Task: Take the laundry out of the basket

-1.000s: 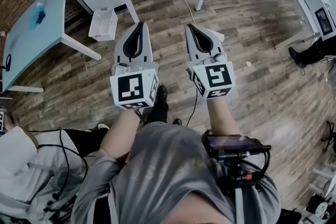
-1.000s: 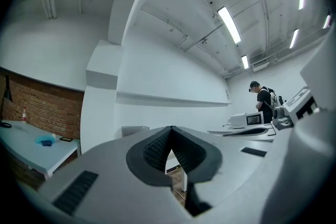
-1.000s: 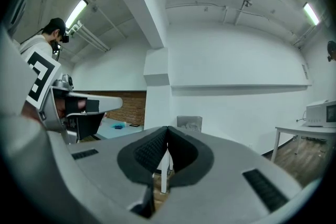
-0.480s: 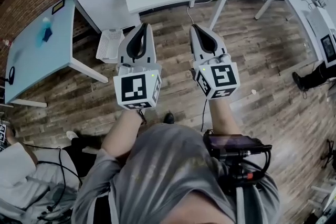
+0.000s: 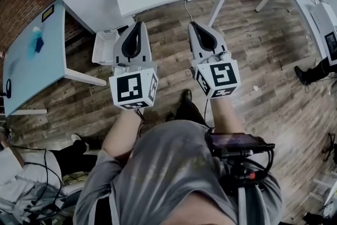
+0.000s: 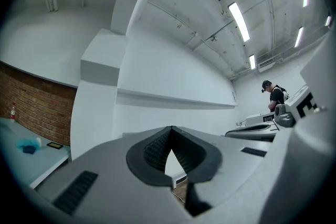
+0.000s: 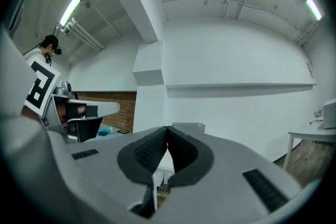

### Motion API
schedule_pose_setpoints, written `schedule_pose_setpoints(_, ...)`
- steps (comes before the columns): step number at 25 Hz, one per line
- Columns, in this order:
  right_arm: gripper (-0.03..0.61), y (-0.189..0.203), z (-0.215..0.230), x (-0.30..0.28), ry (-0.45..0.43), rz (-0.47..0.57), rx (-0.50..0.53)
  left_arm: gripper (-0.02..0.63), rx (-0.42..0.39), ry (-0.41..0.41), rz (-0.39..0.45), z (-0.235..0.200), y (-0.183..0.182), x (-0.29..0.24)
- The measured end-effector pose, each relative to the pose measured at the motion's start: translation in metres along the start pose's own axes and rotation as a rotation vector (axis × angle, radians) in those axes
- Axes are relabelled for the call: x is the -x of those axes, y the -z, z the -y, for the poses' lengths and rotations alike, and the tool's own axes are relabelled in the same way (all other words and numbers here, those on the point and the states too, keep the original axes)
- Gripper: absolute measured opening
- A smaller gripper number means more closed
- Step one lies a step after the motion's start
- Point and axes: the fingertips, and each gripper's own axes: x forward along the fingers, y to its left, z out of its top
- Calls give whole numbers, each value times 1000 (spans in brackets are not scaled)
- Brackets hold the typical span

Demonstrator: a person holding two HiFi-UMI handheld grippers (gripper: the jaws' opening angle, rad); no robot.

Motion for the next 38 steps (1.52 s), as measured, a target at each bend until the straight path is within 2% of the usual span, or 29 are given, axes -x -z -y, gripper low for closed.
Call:
schedule_pose_setpoints(7,8,28,44,-71,-2,-51,-17,8,6,-9,-62,-21,34,-80)
schedule_pose_setpoints(15,8,49,122,-142,-17,-69,-60,8,-26,-51,-106,-23,51,-178)
schedule_pose_setpoints(23,8,26,191,-202,-19,-13,-42,8,-65,-89,-66,-29,31,-246)
schedule_pose_setpoints(29,8,17,206,-243,-42,16,-34,8,-66,-121,-49,-49,32,-279)
schedule_pose_setpoints(38,8,42,223,-327,-84,-10,-34,8,-46,-146,-67,-88,65,-351)
